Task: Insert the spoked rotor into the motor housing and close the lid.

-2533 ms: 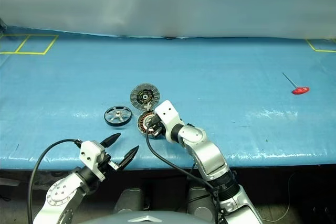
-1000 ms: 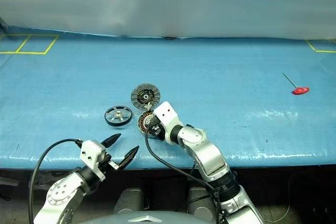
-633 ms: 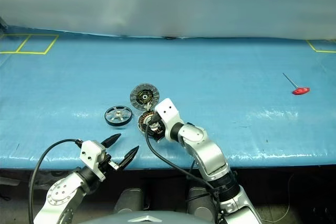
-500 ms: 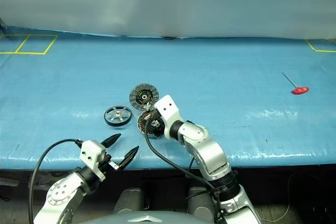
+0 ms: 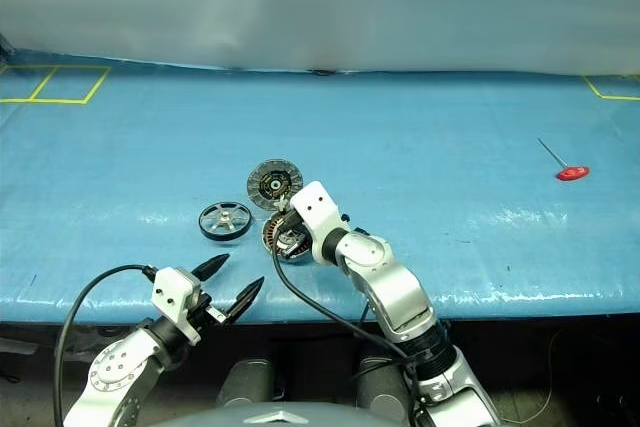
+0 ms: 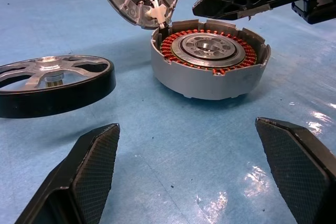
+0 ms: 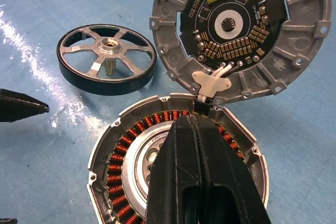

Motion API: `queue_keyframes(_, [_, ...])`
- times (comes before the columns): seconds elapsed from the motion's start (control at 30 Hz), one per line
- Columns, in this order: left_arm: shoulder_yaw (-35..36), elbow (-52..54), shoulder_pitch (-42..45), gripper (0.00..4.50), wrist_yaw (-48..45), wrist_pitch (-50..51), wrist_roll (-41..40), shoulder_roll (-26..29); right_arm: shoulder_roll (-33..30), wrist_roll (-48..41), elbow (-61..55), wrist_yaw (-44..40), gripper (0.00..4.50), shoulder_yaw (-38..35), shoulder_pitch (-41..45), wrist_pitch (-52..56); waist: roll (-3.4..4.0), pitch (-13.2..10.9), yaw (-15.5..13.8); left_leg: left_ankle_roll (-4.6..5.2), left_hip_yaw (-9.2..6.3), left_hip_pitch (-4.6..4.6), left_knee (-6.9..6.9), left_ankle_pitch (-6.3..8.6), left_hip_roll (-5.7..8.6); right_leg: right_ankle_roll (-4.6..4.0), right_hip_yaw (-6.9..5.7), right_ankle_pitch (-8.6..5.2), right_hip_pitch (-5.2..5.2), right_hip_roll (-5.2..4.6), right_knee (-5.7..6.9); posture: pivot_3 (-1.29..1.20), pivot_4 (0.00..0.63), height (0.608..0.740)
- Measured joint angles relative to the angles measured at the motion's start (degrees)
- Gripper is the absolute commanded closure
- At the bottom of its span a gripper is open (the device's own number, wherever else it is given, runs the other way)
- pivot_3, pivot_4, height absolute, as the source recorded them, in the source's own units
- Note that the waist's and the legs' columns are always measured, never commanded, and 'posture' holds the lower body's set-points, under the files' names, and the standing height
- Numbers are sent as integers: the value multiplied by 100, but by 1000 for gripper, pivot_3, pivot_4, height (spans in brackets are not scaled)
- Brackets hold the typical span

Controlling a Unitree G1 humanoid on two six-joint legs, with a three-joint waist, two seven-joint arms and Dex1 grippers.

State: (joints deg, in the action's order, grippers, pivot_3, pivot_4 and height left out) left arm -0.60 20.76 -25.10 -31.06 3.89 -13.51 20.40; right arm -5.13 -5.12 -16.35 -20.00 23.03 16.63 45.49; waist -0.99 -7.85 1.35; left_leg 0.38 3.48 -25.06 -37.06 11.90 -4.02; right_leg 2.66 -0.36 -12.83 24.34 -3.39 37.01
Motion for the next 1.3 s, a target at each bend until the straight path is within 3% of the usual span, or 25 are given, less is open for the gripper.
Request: queue_keyframes(1.3, [-22, 0, 12, 0, 54, -58, -1, 7, -92, 134, 205, -134, 4480, 236, -10, 11, 0, 0, 3, 0, 4, 1, 0, 0, 0, 0, 0, 0, -1, 0, 0, 0, 150, 740])
